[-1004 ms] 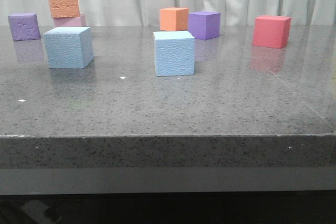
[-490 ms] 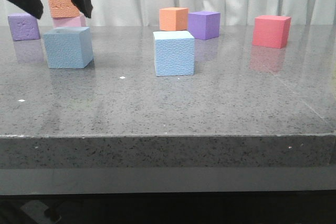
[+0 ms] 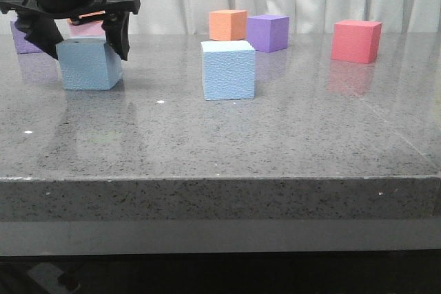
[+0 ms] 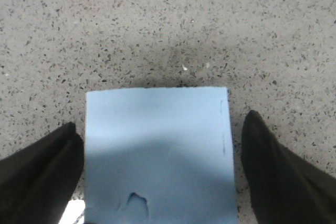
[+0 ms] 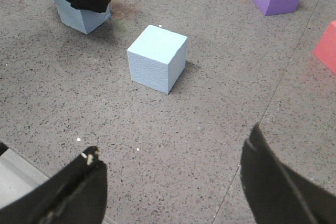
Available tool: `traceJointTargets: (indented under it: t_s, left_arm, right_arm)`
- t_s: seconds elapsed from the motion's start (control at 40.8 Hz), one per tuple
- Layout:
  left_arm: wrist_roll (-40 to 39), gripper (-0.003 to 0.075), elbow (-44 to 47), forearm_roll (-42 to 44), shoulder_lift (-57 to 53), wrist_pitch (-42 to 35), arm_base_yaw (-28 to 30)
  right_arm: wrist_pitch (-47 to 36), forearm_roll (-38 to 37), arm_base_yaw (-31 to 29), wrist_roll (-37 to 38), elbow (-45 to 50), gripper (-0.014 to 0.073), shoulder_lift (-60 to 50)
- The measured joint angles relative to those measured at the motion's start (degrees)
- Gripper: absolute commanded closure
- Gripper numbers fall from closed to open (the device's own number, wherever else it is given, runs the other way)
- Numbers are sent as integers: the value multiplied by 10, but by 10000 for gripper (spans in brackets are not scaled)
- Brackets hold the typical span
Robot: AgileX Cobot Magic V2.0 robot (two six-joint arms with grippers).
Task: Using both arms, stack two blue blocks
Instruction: 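Lower the left gripper onto the other light-blue cube and grasp, then lift the light-blue cube and carry it above the centre cube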
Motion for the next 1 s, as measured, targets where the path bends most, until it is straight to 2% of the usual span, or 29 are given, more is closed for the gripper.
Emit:
traceJointTargets:
  t_s: [0.367, 0.441, 0.588, 0.661, 0.759, 0.881, 1.004]
  left_arm:
    - [-1, 127, 0, 0, 17, 0, 0]
    - [-1, 167, 0, 0, 20, 0, 0]
    - [-1, 303, 0, 0, 21, 0, 0]
    - [-1, 335, 0, 2, 21, 0, 0]
    - [2, 334, 0, 5, 21, 0, 0]
    - [52, 334, -1, 5, 10, 1, -9]
    - [155, 334, -24, 4, -11, 11, -34]
  right_arm:
    - [0, 0, 0, 0, 0, 51, 0]
    - [0, 0, 0, 0, 0, 51, 0]
    - [0, 0, 0, 0, 0, 51, 0]
    - [0, 0, 0, 0, 0, 51, 0]
    - [0, 0, 0, 0, 0, 51, 0]
    - [0, 0, 0, 0, 0, 51, 0]
    - [0, 0, 0, 0, 0, 51, 0]
